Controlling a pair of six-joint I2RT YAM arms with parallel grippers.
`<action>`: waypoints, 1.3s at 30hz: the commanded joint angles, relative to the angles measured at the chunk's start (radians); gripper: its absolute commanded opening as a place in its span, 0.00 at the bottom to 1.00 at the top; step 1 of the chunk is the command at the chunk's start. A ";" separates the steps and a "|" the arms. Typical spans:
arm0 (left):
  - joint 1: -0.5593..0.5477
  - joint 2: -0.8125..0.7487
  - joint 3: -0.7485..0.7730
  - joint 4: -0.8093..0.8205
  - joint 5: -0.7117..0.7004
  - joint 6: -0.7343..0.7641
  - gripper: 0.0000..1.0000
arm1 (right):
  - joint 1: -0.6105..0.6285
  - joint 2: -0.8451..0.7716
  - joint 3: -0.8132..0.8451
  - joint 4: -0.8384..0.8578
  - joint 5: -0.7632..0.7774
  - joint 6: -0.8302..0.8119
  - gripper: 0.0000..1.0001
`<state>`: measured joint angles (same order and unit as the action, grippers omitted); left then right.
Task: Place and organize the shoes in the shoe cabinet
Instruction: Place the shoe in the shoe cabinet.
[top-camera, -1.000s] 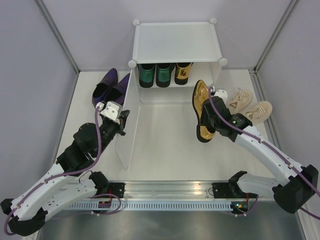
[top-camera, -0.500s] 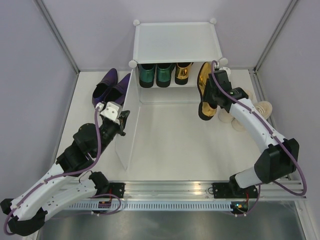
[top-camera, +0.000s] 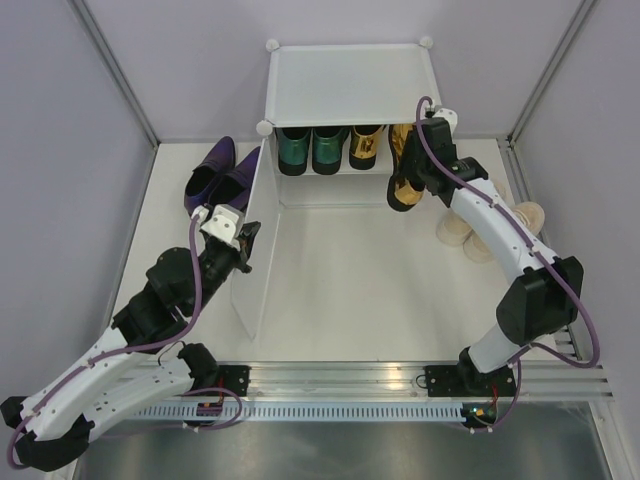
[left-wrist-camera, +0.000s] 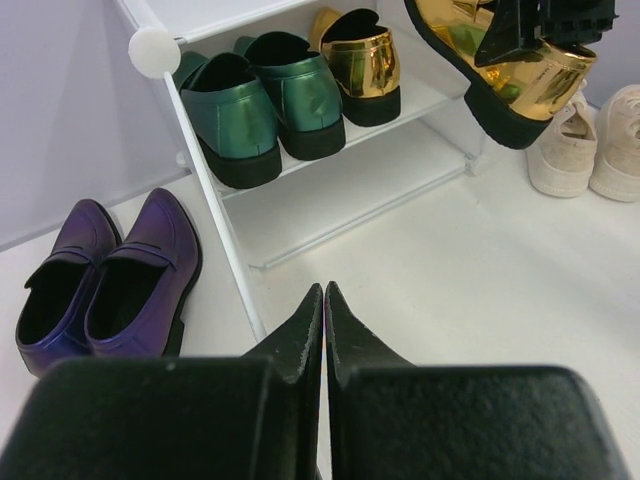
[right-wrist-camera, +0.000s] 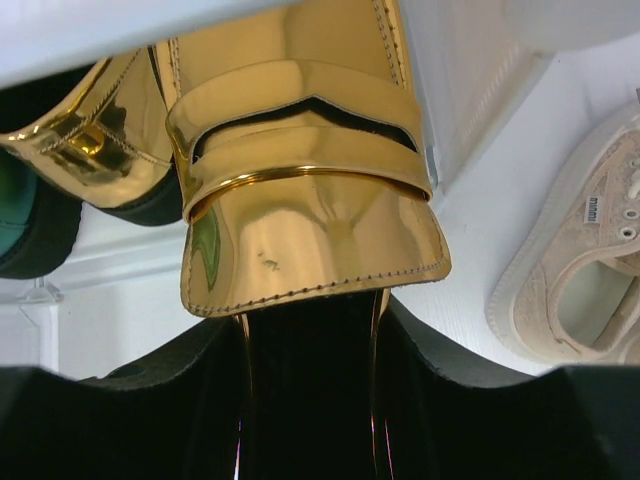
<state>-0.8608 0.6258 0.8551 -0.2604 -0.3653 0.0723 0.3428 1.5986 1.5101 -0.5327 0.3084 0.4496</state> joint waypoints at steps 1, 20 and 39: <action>-0.012 0.000 -0.037 -0.138 0.003 0.034 0.02 | -0.004 0.010 0.079 0.157 0.058 0.015 0.01; -0.033 -0.012 -0.039 -0.138 0.002 0.037 0.02 | -0.002 0.167 0.162 0.194 0.126 0.015 0.24; -0.050 -0.029 -0.041 -0.135 -0.007 0.041 0.02 | -0.002 0.256 0.303 0.139 0.130 0.017 0.43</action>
<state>-0.8997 0.5961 0.8494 -0.2638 -0.3660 0.0887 0.3431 1.8603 1.7157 -0.5320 0.3988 0.4500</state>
